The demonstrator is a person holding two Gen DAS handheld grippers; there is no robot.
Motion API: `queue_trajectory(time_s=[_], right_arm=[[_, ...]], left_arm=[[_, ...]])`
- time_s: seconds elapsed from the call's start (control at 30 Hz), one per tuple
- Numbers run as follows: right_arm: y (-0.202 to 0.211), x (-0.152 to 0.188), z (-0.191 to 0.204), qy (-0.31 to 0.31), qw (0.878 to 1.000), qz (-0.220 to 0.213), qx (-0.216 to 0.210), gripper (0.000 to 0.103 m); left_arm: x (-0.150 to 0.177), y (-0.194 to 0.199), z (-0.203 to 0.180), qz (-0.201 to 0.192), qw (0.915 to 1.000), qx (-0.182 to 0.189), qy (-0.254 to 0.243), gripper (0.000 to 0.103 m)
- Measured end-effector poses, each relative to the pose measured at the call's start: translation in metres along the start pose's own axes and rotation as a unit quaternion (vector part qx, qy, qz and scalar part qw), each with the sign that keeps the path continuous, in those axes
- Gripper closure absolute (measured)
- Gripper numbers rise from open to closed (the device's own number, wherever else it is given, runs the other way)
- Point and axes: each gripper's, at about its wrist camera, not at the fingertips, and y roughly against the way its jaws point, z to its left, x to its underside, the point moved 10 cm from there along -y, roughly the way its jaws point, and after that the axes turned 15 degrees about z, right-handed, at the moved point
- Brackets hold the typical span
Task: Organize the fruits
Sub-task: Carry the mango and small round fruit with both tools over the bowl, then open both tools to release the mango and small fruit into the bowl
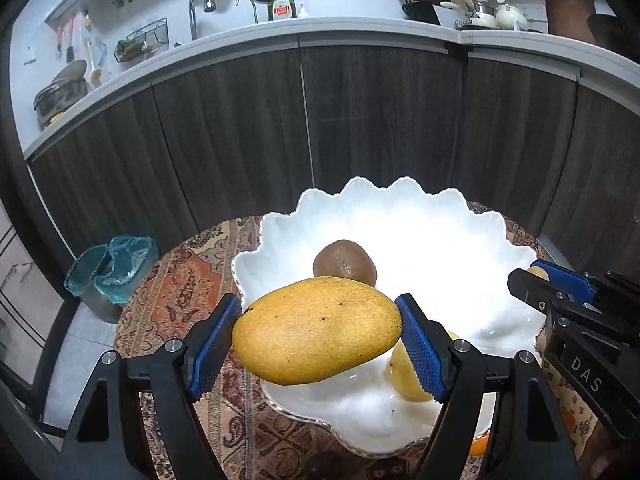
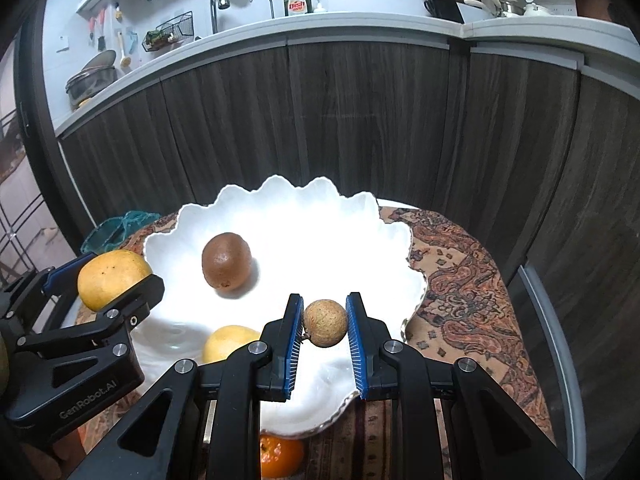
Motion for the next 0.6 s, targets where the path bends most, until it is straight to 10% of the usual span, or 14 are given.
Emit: queue_trajectory(time_s=[0.6], right_arm=[[-0.031,-0.003,0.002,0.005,1.000,0.015,0.002,0.079]], left_arm=[[-0.003,-0.023,-0.002,0.008,0.9999,-0.001,-0.011,0.024]])
